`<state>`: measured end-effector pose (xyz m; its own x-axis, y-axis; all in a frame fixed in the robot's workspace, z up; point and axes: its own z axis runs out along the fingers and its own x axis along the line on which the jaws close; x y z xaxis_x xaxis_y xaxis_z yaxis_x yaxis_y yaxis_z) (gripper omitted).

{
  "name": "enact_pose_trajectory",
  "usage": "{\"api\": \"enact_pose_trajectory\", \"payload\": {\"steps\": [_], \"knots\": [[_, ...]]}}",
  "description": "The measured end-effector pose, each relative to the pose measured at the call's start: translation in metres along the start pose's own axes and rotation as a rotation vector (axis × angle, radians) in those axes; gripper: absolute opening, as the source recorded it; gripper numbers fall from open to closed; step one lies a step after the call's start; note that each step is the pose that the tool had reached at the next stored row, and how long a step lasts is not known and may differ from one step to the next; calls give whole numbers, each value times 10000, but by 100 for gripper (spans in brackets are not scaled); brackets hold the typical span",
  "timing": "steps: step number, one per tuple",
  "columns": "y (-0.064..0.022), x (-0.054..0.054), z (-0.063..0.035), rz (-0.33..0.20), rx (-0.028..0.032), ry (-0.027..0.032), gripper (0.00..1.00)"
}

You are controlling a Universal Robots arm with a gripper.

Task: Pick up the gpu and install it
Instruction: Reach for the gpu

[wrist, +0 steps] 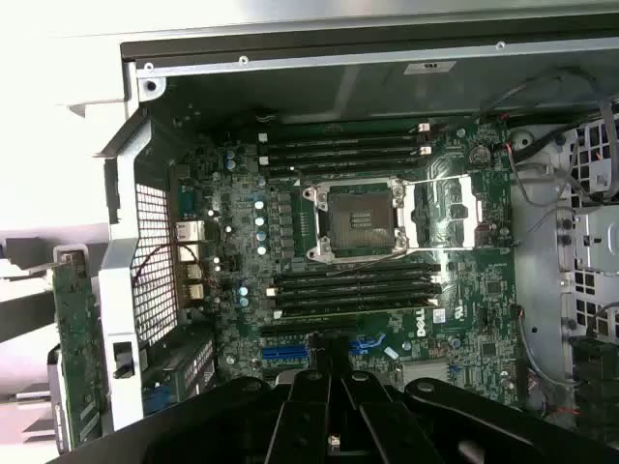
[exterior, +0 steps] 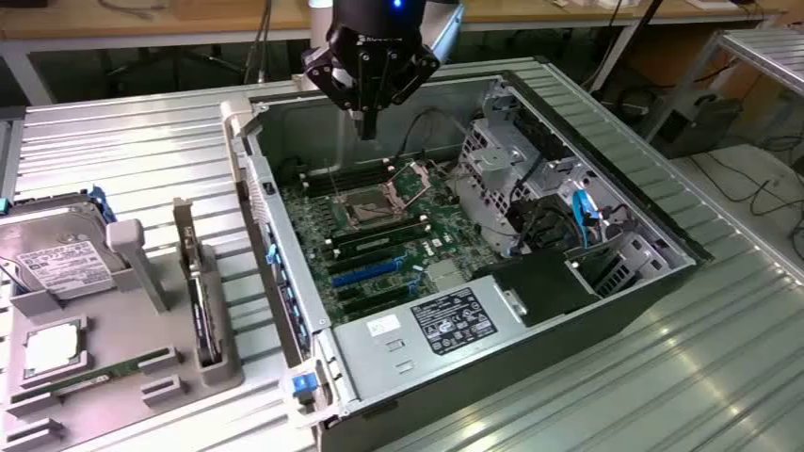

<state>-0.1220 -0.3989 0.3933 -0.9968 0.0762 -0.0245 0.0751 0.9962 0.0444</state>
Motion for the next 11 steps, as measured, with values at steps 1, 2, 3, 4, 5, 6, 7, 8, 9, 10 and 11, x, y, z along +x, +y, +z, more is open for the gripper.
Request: {"api": "enact_pose_trajectory", "payload": {"steps": [1,2,3,4,5,6,7,8,9,10,11], "knots": [[0,0,0,0,0,0,11],[0,0,0,0,0,0,11],[0,0,0,0,0,0,11],[0,0,0,0,0,0,11],[0,0,0,0,0,0,11],[0,0,0,0,0,0,11],[0,0,0,0,0,0,11],[0,0,0,0,0,0,11],[0,0,0,0,-1,0,11],[0,0,0,0,0,0,11],[-8,3,-2,1,3,2,11]]}}
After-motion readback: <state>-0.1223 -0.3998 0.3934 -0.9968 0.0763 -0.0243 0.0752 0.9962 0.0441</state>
